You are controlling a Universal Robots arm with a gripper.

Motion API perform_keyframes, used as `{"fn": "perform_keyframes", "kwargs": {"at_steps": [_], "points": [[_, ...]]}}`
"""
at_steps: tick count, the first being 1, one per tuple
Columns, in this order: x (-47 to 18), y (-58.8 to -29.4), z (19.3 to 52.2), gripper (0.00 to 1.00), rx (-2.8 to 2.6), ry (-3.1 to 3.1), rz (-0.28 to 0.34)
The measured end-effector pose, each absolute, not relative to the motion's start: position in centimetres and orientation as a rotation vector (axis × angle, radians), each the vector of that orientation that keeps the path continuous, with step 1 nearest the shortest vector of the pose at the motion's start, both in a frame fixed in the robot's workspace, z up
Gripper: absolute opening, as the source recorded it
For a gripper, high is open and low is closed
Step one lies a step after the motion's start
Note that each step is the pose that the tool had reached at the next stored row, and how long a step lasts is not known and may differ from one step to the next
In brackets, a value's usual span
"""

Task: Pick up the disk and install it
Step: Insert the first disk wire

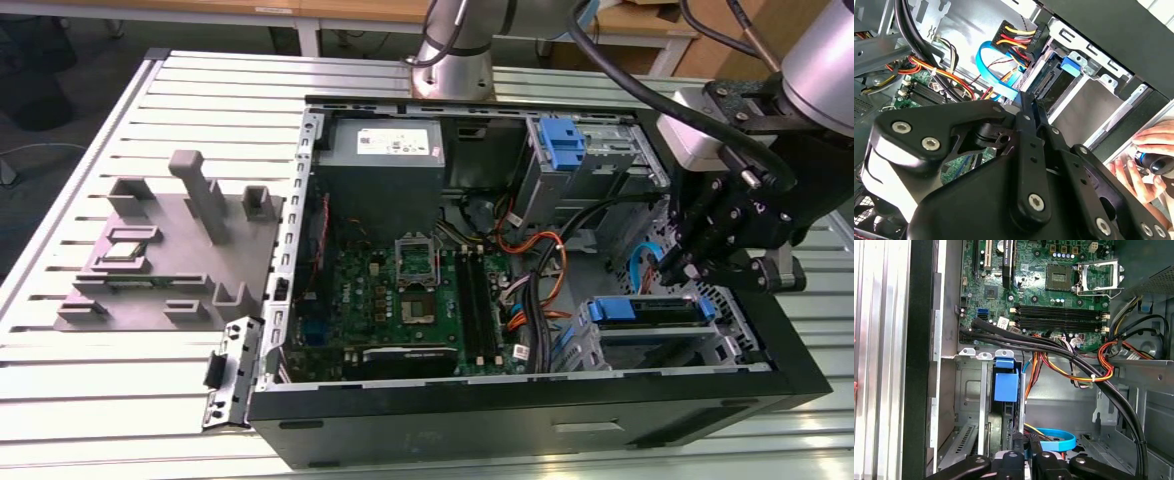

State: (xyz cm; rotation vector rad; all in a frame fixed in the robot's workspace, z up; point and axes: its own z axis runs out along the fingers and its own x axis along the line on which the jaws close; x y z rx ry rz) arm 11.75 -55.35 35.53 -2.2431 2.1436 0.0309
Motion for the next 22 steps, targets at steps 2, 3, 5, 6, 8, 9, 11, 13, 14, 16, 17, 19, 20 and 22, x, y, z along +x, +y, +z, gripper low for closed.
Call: {"fn": "perform_keyframes", "kwargs": {"at_steps": [2, 3, 5, 6, 8, 9, 11, 13, 14, 16, 17, 19, 20, 22], "points": [[11.7, -55.3, 35.5, 0.16, -2.243, 2.144, 0.031], [11.7, -55.3, 35.5, 0.16, -2.243, 2.144, 0.031], [11.7, -55.4, 35.5, 0.16, -2.243, 2.144, 0.031], [11.7, -55.4, 35.5, 0.16, -2.243, 2.144, 0.031], [11.7, -55.5, 35.5, 0.16, -2.243, 2.143, 0.031], [11.7, -55.6, 35.5, 0.16, -2.242, 2.143, 0.029], [11.6, -55.9, 35.5, 0.16, -2.241, 2.142, 0.026], [11.5, -56.3, 35.4, 0.16, -2.240, 2.140, 0.023], [11.4, -56.4, 35.3, 0.16, -2.239, 2.139, 0.021], [11.3, -56.6, 35.1, 0.16, -2.237, 2.136, 0.018], [11.2, -56.6, 35.1, 0.16, -2.236, 2.134, 0.017], [10.9, -56.6, 35.0, 0.16, -2.232, 2.128, 0.015], [10.8, -56.6, 34.9, 0.16, -2.231, 2.125, 0.013], [10.6, -56.7, 34.7, 0.16, -2.228, 2.118, 0.009]]}}
